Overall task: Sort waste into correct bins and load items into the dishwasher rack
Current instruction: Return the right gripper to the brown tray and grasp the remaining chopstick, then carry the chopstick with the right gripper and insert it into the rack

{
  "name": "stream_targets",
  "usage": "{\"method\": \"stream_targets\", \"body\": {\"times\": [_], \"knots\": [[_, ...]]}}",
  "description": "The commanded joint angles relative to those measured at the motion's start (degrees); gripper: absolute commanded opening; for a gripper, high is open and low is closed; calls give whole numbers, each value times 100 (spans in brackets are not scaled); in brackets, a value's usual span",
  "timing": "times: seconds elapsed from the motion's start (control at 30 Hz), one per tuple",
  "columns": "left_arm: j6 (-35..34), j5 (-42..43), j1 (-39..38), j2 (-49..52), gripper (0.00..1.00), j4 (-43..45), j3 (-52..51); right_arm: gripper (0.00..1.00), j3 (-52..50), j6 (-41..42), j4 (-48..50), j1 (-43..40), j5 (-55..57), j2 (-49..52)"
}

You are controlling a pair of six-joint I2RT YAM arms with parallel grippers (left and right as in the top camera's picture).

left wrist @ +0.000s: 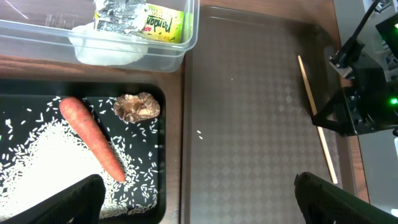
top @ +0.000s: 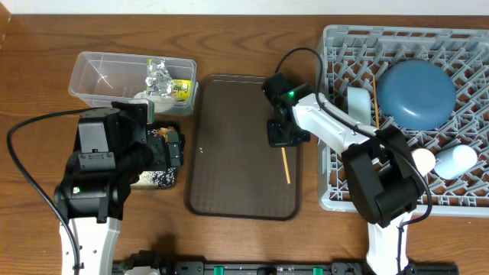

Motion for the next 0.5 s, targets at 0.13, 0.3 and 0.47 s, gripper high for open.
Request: {"method": "stream_targets", "body": {"times": [0.13, 0.3, 0.47], "knots": [[48, -74, -7, -2, 98, -2, 76, 1, 94, -614, -17, -175, -66, -391], [48, -74, -7, -2, 98, 0, 79, 1, 94, -1095, -57, -310, -66, -1447], [48, -74, -7, -2, 98, 0, 79, 1, 94, -1309, -44, -680, 323, -2599]]}}
